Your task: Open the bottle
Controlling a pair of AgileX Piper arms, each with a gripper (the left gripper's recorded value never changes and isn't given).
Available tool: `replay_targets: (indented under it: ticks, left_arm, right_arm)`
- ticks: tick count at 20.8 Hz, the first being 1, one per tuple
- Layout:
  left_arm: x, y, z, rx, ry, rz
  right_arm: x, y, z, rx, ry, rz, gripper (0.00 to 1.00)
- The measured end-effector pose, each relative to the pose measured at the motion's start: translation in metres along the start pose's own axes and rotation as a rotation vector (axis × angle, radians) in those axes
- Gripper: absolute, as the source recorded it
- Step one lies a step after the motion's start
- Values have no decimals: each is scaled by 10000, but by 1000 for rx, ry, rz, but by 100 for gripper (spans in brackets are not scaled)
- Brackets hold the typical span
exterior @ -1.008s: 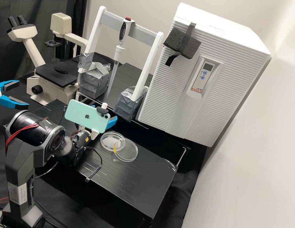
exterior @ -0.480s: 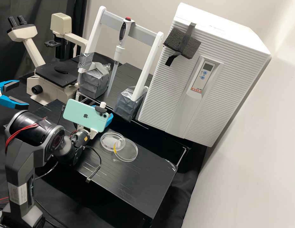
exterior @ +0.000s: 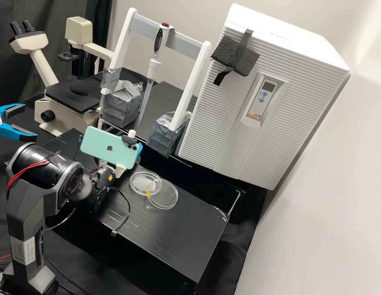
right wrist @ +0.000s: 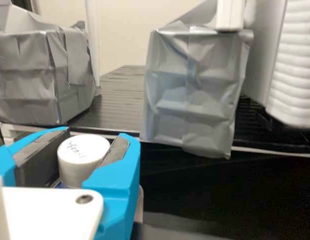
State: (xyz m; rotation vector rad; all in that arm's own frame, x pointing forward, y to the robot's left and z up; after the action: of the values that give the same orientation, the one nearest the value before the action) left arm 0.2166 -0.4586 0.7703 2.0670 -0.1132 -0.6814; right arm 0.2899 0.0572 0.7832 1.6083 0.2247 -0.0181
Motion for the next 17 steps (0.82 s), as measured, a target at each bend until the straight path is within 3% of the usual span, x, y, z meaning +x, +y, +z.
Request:
replay_targets:
  ticks: [14,17]
  left_arm:
    - [6,2,5,-5,4,4]
    - [6,3,4,-6,6,5]
  right_arm:
    - [10,2,-60,-2,15,-5,0]
    - [-19,49,-142,-4,42,11,0]
